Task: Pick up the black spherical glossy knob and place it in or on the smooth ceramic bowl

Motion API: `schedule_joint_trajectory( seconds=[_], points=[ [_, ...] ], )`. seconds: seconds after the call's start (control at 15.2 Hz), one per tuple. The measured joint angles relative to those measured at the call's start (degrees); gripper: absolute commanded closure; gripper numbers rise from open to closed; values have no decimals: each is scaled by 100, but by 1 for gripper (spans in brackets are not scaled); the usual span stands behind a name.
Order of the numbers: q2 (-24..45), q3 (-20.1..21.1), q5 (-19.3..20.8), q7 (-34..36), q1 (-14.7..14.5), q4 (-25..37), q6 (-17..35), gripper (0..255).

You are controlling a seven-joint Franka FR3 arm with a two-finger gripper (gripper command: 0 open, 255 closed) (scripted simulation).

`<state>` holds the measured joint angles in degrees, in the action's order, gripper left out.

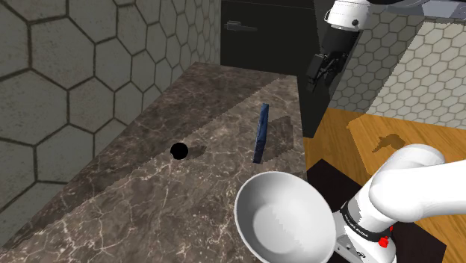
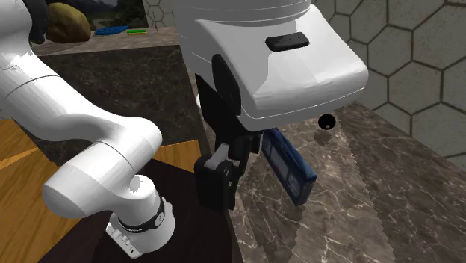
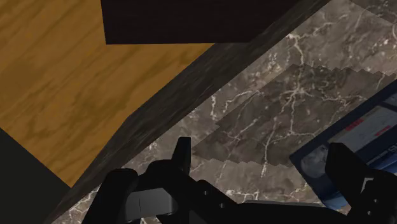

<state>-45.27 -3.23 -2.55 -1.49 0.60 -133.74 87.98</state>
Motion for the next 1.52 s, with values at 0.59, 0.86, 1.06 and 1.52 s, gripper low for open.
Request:
schedule_joint_trajectory(
  seconds=[0.59,0.86,1.06,1.52],
  points=[
    [510,859,-441,735,-333,28,627,0],
    [960,1357,-615,1166,-496,186,1014,0],
    [1272,1690,-679,1450,-586,289,1283,0],
    [2357,2547,-587,2272,-728,903,1878,0]
  ],
)
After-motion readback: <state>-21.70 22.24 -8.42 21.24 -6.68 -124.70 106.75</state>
